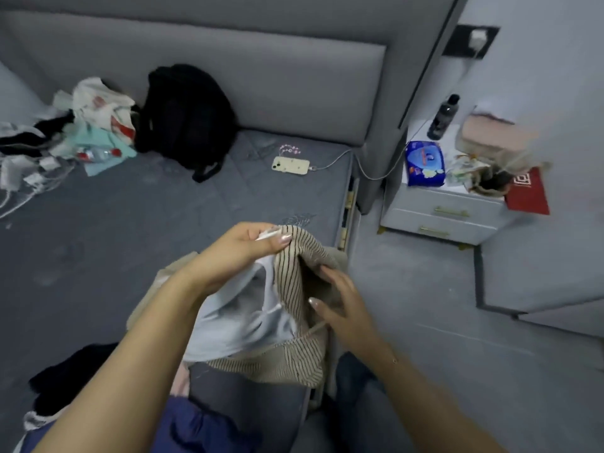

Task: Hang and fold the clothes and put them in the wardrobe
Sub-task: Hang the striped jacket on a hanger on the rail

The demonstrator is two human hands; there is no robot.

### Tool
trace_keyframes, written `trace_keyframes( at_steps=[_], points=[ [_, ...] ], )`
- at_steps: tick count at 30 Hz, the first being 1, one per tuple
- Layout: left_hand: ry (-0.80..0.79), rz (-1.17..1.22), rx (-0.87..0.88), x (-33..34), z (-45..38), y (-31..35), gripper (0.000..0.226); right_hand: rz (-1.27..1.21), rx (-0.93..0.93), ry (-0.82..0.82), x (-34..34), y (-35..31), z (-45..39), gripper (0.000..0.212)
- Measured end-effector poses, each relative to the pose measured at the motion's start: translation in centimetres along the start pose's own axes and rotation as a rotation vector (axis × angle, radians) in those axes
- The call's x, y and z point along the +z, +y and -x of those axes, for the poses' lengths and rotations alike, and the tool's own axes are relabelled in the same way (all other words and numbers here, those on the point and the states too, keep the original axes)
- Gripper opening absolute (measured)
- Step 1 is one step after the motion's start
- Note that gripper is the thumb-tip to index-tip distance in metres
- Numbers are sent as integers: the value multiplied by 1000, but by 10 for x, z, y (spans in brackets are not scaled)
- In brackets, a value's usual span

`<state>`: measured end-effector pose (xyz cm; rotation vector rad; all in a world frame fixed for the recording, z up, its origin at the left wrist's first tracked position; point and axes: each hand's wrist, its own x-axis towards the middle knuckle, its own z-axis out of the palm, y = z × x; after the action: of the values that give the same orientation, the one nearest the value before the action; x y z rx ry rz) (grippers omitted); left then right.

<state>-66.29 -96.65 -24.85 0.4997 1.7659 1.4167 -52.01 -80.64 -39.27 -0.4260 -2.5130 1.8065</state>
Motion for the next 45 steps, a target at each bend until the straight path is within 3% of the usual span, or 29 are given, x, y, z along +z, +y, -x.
trace_keyframes(
  at_steps=[3,7,11,15,22,29,34,40,45],
  points=[
    [-14,11,30,39,3,39,38,-48,48,153,-38,-28,32,57],
    [27,116,24,103,-9,89,23,21,81,369,-101,-47,75,58],
    [70,245,28,164,-23,133,15,388,62,544,-166,-54,121,59],
    [27,365,25,230,-25,151,29,592,143,733,-221,-47,169,59],
    [-86,530,-126,363,-35,164,16,741,406,830,-301,-9,274,65],
    [-241,591,-153,506,-61,196,16,655,561,980,-406,27,380,67],
    [-447,519,-172,618,-77,212,12,657,601,1061,-485,51,439,65],
    [-569,480,-204,734,-93,233,32,668,725,1160,-555,64,487,63],
    [-685,387,-256,811,-124,255,22,629,834,1274,-605,67,511,64]
  ],
)
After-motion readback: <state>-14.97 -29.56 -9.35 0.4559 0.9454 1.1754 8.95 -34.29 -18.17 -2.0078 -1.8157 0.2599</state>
